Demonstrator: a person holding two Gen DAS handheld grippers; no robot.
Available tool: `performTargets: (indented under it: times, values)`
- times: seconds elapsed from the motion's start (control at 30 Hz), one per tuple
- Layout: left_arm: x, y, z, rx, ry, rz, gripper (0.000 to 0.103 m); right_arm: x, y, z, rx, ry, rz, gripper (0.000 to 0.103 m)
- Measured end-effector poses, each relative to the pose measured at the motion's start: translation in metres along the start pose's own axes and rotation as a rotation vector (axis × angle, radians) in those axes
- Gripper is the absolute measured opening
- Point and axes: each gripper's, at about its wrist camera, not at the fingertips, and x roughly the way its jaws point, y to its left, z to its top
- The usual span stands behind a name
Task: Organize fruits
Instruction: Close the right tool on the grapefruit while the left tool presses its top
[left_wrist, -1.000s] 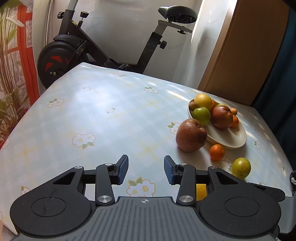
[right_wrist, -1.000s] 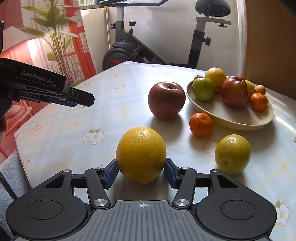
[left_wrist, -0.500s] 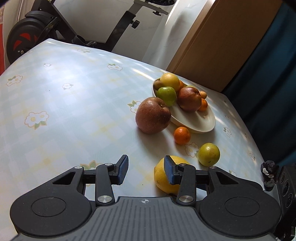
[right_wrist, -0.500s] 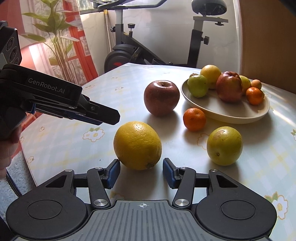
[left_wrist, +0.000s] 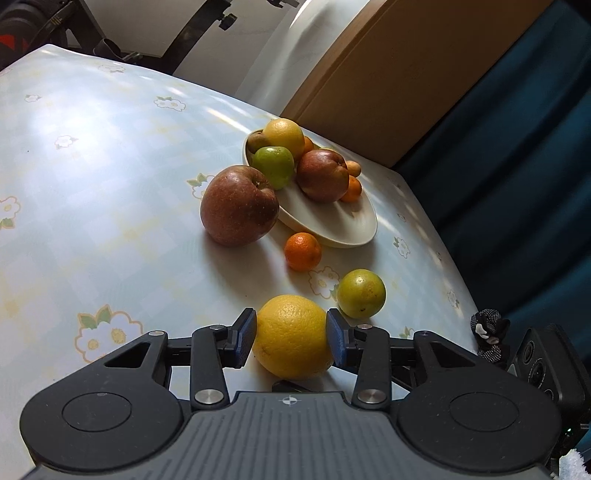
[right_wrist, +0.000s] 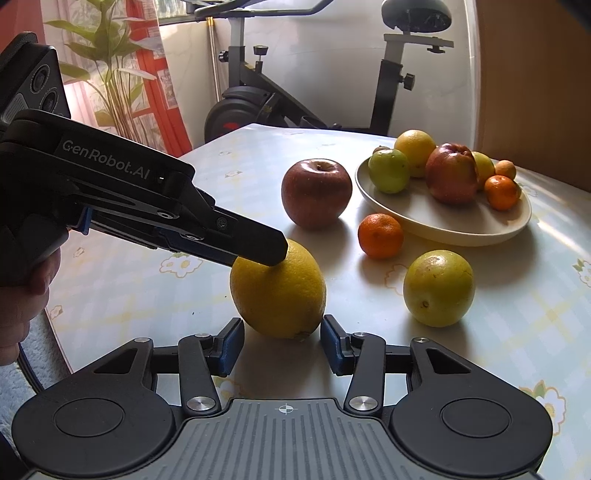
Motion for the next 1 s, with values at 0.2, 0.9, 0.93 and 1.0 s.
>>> performTargets:
  times: [0.2,0.9,0.93,1.0]
  values:
    - [0.002,-0.001,0.000,0.012,0.001,-0.003,0.043,-0.006,0.009,0.003,-0.091,-0.011,-0.038,0.044]
    - [0.003,-0.002,-0.002,-0.006,-0.042,0.018,0.043,-0.008,-0.004,-0.004,0.018,-0.073,0.005,0.043]
    - [0.003,-0.002,-0.002,-0.005,-0.046,0.018,0.043,-0.008,-0.006,-0.004,0.030,-0.076,0.010,0.044]
    - [0.003,-0.002,-0.003,-0.009,-0.055,0.021,0.043,-0.007,-0.011,-0.005,0.078,-0.084,0.026,0.044]
